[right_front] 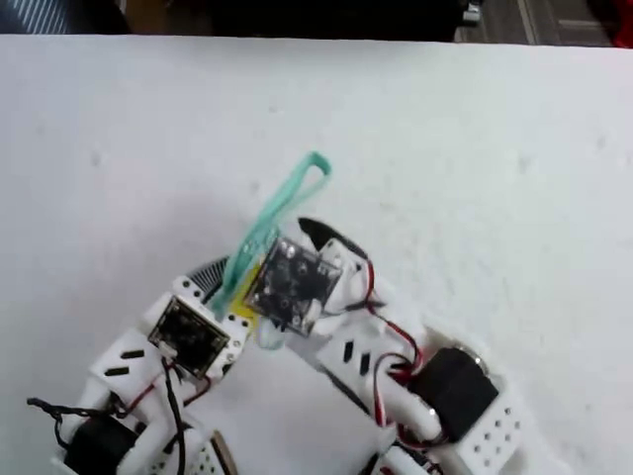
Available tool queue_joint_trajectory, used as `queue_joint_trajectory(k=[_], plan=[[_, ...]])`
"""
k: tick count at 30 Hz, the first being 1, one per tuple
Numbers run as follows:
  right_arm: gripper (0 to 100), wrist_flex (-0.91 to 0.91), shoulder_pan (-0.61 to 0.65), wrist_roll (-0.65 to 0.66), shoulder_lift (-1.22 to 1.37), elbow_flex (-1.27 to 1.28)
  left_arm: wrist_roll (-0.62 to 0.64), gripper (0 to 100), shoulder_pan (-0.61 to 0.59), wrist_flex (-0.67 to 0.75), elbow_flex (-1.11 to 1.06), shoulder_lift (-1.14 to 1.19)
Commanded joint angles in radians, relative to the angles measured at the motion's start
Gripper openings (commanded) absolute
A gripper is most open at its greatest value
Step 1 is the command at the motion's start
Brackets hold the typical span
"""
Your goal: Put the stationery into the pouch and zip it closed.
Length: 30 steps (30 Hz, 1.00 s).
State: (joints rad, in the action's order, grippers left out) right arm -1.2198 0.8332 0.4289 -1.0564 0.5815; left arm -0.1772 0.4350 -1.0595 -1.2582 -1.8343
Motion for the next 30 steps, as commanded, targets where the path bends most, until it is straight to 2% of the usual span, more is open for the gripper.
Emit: queue_joint_trajectory(k=[1, 8, 10, 13, 15, 18, 21, 26, 30], plan=[[24.1, 0.015, 0.030, -0.005, -0.016, -0.005, -0.002, 2, 0.007, 0.017, -0.020, 0.007], [23.1, 0.222, 0.027, -0.006, 0.110, 0.075, -0.002, 2, 0.012, 0.011, -0.017, 0.007], [18.0, 0.268, 0.010, -0.005, 0.157, 0.074, -0.002, 2, 0.012, 0.011, -0.017, 0.007], [1.5, 0.338, -0.033, -0.011, 0.189, 0.074, -0.002, 2, 0.008, 0.011, -0.017, 0.007], [3.7, 0.338, -0.053, -0.011, 0.177, 0.072, -0.002, 2, 0.005, 0.014, -0.017, 0.007], [1.7, 0.317, -0.056, -0.005, 0.097, 0.072, 0.005, 3, 0.004, 0.023, -0.012, 0.007], [1.7, 0.306, -0.058, -0.003, -0.033, 0.072, 0.020, 13, -0.007, -0.023, 0.026, 0.007], [1.7, 0.280, -0.058, 0.049, -0.165, 0.066, 0.292, 28, -0.102, -0.025, 0.032, 0.007], [1.7, 0.193, -0.054, 0.080, -0.166, -0.031, 0.273, 28, -0.111, -0.011, 0.031, 0.007]])
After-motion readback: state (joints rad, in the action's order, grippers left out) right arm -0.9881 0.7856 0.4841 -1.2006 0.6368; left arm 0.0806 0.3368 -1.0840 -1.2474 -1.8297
